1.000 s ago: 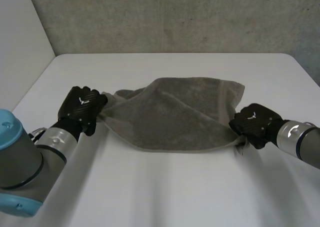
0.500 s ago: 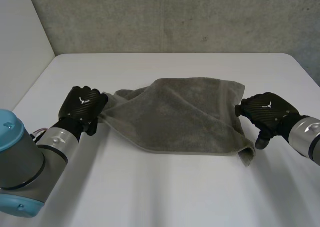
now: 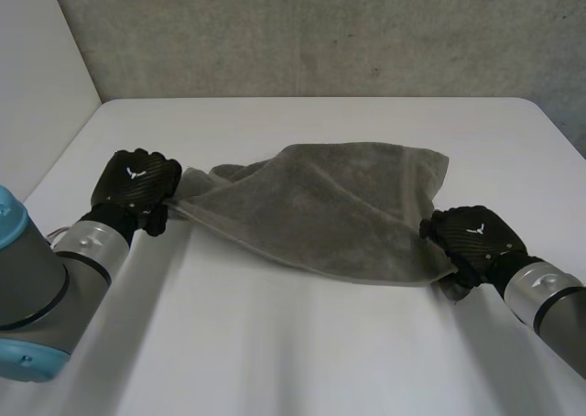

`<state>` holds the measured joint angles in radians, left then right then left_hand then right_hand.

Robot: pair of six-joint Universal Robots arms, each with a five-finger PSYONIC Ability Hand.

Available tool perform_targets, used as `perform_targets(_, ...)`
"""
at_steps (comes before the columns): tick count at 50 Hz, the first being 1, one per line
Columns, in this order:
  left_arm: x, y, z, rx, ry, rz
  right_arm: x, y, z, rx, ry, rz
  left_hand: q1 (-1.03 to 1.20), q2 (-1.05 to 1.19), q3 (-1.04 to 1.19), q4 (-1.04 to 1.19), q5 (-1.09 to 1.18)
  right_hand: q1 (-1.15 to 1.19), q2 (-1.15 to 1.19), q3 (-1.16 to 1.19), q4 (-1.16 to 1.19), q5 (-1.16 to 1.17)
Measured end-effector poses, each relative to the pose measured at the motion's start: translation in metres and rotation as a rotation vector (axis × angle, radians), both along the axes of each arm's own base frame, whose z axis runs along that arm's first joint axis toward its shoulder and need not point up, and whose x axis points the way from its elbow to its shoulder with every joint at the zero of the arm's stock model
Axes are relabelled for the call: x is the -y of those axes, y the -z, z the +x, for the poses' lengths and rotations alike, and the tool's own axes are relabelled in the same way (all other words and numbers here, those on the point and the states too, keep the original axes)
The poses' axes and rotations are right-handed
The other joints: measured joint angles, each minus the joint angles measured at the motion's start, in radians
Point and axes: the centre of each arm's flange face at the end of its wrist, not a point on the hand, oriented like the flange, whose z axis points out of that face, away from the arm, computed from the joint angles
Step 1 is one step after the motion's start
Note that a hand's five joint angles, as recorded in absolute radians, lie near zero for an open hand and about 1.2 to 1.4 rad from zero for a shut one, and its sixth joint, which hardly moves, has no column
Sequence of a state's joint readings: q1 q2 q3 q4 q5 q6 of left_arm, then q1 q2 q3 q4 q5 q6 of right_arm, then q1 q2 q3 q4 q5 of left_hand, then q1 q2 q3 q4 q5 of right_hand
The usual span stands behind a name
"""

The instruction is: Fold the towel.

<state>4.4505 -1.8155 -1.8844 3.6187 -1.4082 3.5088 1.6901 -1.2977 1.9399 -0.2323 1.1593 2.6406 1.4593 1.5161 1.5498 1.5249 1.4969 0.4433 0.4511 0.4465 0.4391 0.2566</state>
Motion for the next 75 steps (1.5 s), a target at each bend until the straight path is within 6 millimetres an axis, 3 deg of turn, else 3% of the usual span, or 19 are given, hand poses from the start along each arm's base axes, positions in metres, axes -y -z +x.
perform_targets(10, 0.007, -0.003, 0.007, -0.037, -0.03, 0.019, 0.019, 0.017, -0.003, -0.041, 0.062, -0.019, 0.0, 0.0, 0.0, 0.0, 0.0, 0.063, 0.059, 0.067, 0.077, 0.094)
perform_targets(19, 0.01, -0.004, 0.009, -0.052, -0.04, 0.031, 0.024, 0.013, -0.004, -0.052, 0.064, -0.05, 0.0, 0.0, 0.0, 0.0, 0.0, 0.502, 0.497, 0.496, 0.505, 0.508)
perform_targets(22, 0.01, -0.004, 0.01, -0.052, -0.043, 0.031, 0.025, 0.005, -0.005, -0.051, 0.065, -0.072, 0.0, 0.0, 0.0, 0.0, 0.0, 0.793, 0.785, 0.779, 0.792, 0.796)
perform_targets(26, 0.01, -0.006, 0.011, -0.053, -0.045, 0.029, 0.026, -0.007, -0.005, -0.044, 0.067, -0.104, 0.0, 0.0, 0.0, 0.0, 0.0, 0.894, 0.858, 0.884, 0.899, 0.911)
perform_targets(34, 0.005, -0.033, 0.013, -0.067, -0.046, -0.027, 0.026, -0.07, -0.003, -0.009, 0.06, -0.241, 0.0, 0.0, 0.0, 0.0, 0.0, 0.894, 0.858, 0.885, 0.9, 0.911)
perform_targets(42, -0.01, -0.116, 0.021, -0.161, -0.072, -0.253, 0.012, -0.177, 0.0, 0.033, -0.01, -0.423, 0.0, 0.0, 0.0, 0.0, 0.0, 0.895, 0.858, 0.885, 0.9, 0.911)
perform_targets(47, -0.013, -0.155, 0.031, -0.249, -0.13, -0.346, 0.005, -0.218, 0.001, 0.029, -0.042, -0.46, 0.0, 0.0, 0.0, 0.0, 0.0, 0.897, 0.858, 0.889, 0.9, 0.911)
perform_targets(49, -0.011, -0.16, 0.032, -0.262, -0.145, -0.343, 0.008, -0.226, 0.0, 0.011, -0.046, -0.456, 0.0, 0.0, 0.0, 0.0, 0.0, 0.897, 0.858, 0.889, 0.9, 0.911)
perform_targets(53, 0.002, -0.149, 0.032, -0.249, -0.165, -0.268, 0.02, -0.223, -0.002, -0.054, -0.049, -0.418, 0.0, 0.0, 0.0, 0.0, 0.0, 0.897, 0.858, 0.889, 0.9, 0.911)
perform_targets(56, 0.018, -0.123, 0.028, -0.208, -0.178, -0.145, 0.033, -0.204, 0.001, -0.14, -0.06, -0.355, 0.0, 0.0, 0.0, 0.0, 0.006, 0.897, 0.858, 0.889, 0.9, 0.911)
perform_targets(63, 0.056, -0.047, 0.016, -0.036, -0.182, 0.151, 0.061, -0.132, 0.019, -0.393, -0.1, -0.199, 0.0, 0.004, 0.001, 0.0, 0.006, 0.897, 0.858, 0.889, 0.9, 0.911)
perform_targets(67, 0.071, -0.026, 0.009, 0.061, -0.166, 0.189, 0.073, -0.104, 0.031, -0.481, -0.113, -0.174, 0.0, 0.004, 0.001, 0.0, 0.006, 0.897, 0.858, 0.889, 0.9, 0.911)
perform_targets(72, 0.094, -0.03, -0.003, 0.13, -0.136, 0.088, 0.095, -0.092, 0.051, -0.494, -0.107, -0.262, 0.0, 0.004, 0.001, 0.0, 0.006, 0.897, 0.858, 0.889, 0.9, 0.911)
perform_targets(75, 0.109, -0.053, -0.014, 0.105, -0.127, -0.074, 0.115, -0.103, 0.067, -0.434, -0.066, -0.419, 0.0, 0.004, 0.002, 0.0, 0.006, 0.897, 0.871, 0.889, 0.9, 0.911)
